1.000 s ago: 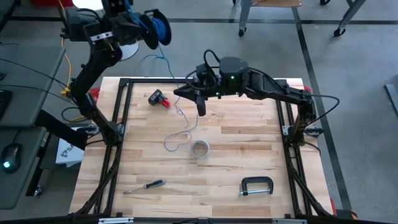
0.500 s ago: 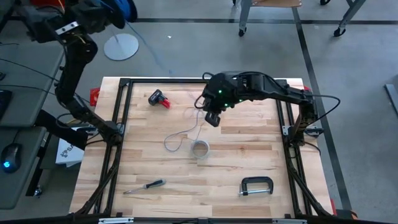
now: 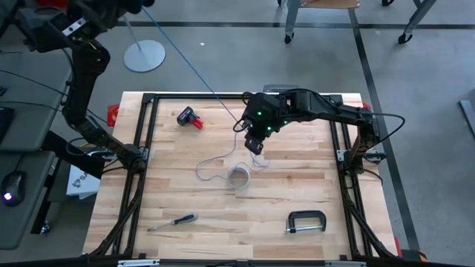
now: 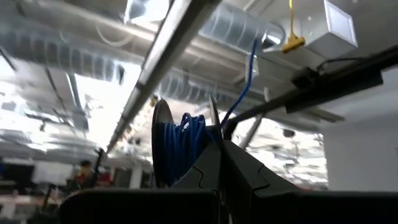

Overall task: Coil cords
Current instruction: Coil the blue wire on the spool

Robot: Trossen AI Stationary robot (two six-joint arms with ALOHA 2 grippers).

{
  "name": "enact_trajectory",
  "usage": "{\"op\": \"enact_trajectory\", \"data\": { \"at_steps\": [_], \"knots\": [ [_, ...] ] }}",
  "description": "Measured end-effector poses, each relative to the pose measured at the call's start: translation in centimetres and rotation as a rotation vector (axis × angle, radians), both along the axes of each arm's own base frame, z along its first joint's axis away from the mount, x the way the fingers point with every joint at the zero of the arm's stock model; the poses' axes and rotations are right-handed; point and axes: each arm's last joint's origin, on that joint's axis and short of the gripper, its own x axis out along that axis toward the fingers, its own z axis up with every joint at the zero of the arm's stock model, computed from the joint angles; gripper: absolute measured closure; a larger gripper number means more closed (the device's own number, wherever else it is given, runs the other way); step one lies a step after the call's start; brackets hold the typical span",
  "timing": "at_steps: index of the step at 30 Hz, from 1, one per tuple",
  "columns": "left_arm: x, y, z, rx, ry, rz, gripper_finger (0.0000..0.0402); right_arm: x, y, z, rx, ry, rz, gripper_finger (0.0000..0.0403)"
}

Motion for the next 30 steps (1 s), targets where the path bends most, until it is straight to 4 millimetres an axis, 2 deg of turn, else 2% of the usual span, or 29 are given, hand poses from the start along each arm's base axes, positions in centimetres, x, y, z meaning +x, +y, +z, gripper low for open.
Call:
{"op": "enact_trajectory", "data": {
  "at_steps": [7,9,12,18,21,25,30],
  "knots": [
    [-0.1,0.2,0.1,-0.032,-0.063,0.053,0.0401,0.7,0.0,0.6,0.037,-0.091,-0.04,0.0399],
    [-0.2,0.2,0.2,-0.047,-0.09,0.065,0.0401,0.8,0.0,0.7,0.046,-0.104,-0.034,0.0383],
    [-0.3,0.1,0.4,-0.082,-0.133,0.075,0.0401,1.7,0.1,1.4,0.048,-0.214,-0.026,0.0342],
    [-0.3,-0.2,0.5,-0.116,-0.158,0.033,0.0401,2.5,0.9,4.7,-0.098,-0.476,0.032,0.0242],
    [-0.5,-0.5,0.5,-0.09,-0.14,0.026,0.0401,2.5,0.6,6.2,-0.237,-0.558,0.014,0.0203],
    [0.0,-0.6,0.3,-0.049,-0.068,-0.015,0.0401,2.5,-0.2,8.8,-0.38,-0.741,0.008,0.0187],
    [1.8,-0.8,-0.2,-0.044,-0.014,-0.064,0.0401,2.4,-2.1,11.5,-0.363,-1.022,-0.02,0.0189]
  ]
}}
